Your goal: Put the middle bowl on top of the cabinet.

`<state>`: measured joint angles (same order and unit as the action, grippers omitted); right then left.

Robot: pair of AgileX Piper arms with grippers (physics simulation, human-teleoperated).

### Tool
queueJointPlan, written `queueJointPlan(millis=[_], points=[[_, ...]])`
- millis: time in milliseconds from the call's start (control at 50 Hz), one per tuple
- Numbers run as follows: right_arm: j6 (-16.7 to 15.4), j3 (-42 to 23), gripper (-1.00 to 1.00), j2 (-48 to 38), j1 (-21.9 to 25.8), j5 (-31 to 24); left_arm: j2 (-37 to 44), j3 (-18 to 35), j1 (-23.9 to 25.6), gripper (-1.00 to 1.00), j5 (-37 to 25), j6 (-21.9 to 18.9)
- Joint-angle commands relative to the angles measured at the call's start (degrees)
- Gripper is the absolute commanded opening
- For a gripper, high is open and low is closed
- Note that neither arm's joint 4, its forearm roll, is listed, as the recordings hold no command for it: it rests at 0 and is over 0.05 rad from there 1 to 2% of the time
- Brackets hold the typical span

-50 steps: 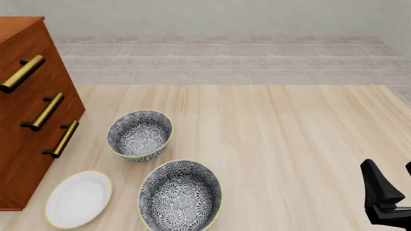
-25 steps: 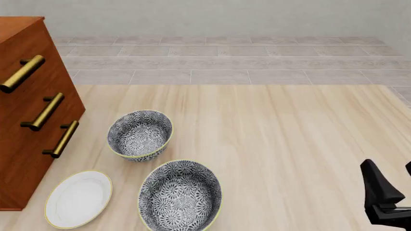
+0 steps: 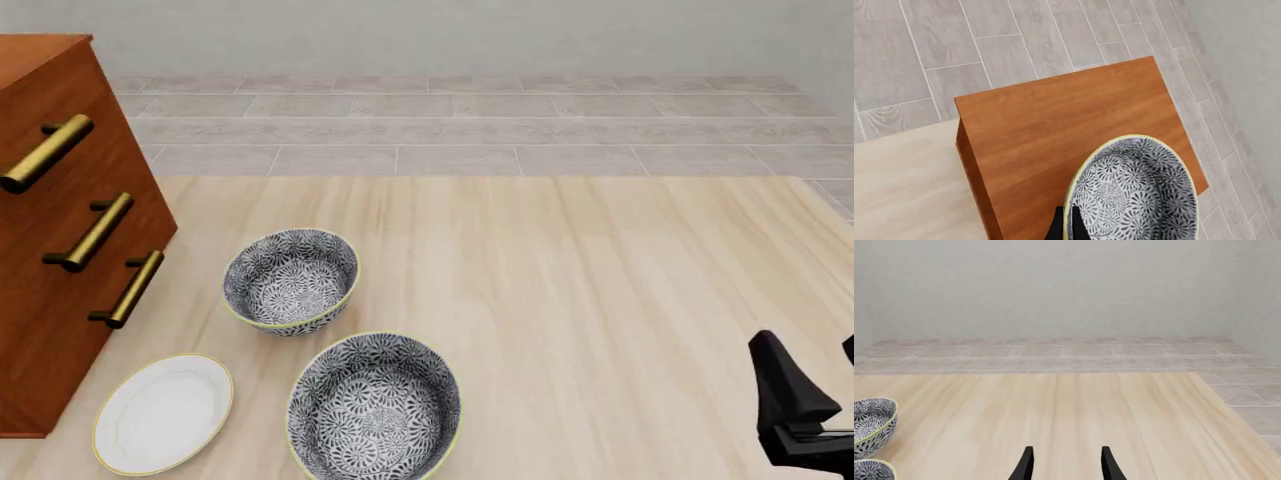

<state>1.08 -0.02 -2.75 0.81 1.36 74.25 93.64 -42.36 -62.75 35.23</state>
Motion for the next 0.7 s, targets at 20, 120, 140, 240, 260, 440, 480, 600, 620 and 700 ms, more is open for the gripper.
queueJointPlan(millis=[20,120,140,240,260,440,480,600,620,700], points=[[0.1,0.0,1.0,0.0,0.0,0.0,-0.3,-0.3,-0.4,-1.0,0.1,-0.4],[0.1,0.0,1.0,0.2,-0.1,-0.2,-0.5,-1.2,-0.1,-1.0,0.5,-0.3],[0.1,0.0,1.0,0.1,-0.1,-0.1,-0.5,-1.2,-0.3,-1.0,0.5,-0.5],[0.1,0.0,1.0,-0.1,-0.1,0.2,-0.6,-1.2,-0.4,-1.0,0.5,-0.6],[0.1,0.0,1.0,-0.2,-0.1,0.2,-0.6,-1.3,-0.4,-1.0,0.5,-0.6],[0.1,0.0,1.0,-0.6,-0.1,0.7,-0.7,-1.5,-0.4,-1.0,0.6,-0.6],[0.1,0.0,1.0,-0.7,-0.1,0.7,-0.7,-1.4,-0.6,-1.0,0.6,-0.7],[0.2,0.0,1.0,-0.5,-0.2,0.6,-1.3,-1.7,-0.2,-1.0,1.1,0.3],[0.2,0.0,1.0,-0.4,-0.2,0.5,-1.7,-2.2,1.3,-1.0,1.9,1.8],[0.2,0.0,1.0,-0.3,-0.2,0.4,-2.0,-2.1,0.6,-1.0,2.5,2.0]])
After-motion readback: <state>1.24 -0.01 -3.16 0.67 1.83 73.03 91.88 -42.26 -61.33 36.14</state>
